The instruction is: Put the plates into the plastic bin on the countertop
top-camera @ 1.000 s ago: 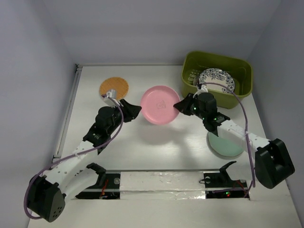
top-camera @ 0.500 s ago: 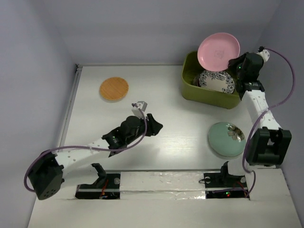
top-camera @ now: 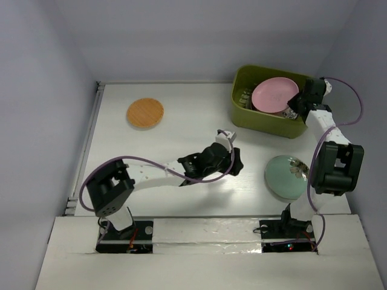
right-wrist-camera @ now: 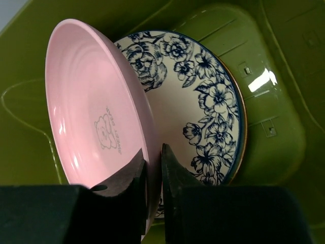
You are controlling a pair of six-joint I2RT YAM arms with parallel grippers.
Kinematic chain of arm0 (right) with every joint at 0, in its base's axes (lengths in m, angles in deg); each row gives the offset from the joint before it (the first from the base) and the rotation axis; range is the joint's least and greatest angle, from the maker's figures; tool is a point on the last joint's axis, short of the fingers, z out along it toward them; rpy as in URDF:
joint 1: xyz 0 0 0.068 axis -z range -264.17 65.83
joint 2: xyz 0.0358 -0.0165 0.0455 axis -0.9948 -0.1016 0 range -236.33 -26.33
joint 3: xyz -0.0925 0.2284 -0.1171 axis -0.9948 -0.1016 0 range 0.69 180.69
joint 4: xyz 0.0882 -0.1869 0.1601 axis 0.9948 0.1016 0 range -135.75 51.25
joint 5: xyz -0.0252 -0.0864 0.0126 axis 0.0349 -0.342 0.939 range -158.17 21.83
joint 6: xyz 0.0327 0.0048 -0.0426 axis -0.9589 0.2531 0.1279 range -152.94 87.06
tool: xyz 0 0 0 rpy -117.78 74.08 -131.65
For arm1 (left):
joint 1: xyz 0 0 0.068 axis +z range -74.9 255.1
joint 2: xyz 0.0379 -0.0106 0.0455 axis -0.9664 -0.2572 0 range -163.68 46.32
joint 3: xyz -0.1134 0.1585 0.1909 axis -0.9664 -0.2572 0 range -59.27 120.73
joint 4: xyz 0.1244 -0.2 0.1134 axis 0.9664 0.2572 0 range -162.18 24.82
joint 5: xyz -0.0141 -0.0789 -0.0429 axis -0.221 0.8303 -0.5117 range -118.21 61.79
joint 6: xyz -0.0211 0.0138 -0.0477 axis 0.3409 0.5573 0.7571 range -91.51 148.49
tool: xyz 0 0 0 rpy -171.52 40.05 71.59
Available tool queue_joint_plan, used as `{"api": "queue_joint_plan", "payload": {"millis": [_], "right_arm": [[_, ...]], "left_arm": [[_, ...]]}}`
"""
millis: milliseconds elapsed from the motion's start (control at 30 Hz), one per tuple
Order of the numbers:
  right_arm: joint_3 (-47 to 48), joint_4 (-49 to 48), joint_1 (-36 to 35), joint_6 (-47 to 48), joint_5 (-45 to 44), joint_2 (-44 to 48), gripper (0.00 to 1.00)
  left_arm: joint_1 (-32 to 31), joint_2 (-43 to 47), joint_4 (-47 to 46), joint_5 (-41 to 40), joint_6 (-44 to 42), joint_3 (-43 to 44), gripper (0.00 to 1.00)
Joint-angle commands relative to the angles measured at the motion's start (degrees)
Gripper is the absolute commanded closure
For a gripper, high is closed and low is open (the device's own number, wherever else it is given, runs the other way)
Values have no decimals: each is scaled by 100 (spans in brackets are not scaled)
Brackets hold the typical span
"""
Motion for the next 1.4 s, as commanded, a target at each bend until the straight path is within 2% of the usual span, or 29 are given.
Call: {"api": "queue_joint_plan", "payload": {"millis": [0,67,100,133,233,367,500,533,567,733,800,833,867,933,1000,1133,1367], "right_arm": [[-52,-232,19,48,-368,290,89],[-97,-188,19,39,-623,264,62],[-114,-214,19,92,-633,247,45],[-88,-180,19,188,-624,220,39],[-9,-135,19,285,-616,167,29],[-245,-284,19,172,-511,447,27],[-624,-505,19,31,-413,931,12],[-677,-531,19,31,-439,1080,4],[-799,-566,19,31,-466,1142,0],[-1028,-619,19,-39,-396,1511,1],[-1203,-767,19,-57,-194,1923,7],[-1405,-907,19,-83,-115,2117,32],[-1502,-970,19,-110,25,2519,49],[-1835,-1136,19,-145,210,2951,72],[-2065,-1479,19,-198,517,3512,72],[-2469,-1568,19,-224,1036,4059,66],[-3436,-2051,-104,-435,1757,4640,64]], "left_arm": [[-114,-430,80,83,-291,697,45],[-166,-817,228,188,-335,1082,43],[-167,-914,264,171,-362,1172,43],[-236,-1080,282,154,-362,1260,43],[-290,-1362,352,180,-362,1628,41],[-351,-1776,510,285,-379,2085,39],[-413,-2233,659,513,-459,2543,35],[-413,-2381,660,566,-467,2622,34],[-413,-2444,669,645,-467,2736,33],[-413,-2909,765,663,-520,3123,33],[-413,-3033,888,802,-555,3343,33],[-413,-3138,906,847,-590,3404,33],[-413,-3182,924,865,-608,3501,33],[-413,-3392,959,874,-660,3615,35],[-413,-3655,1090,839,-705,3835,36],[-413,-4113,1152,1032,-687,4231,40],[-264,-4475,434,1470,-29,4031,58]]}}
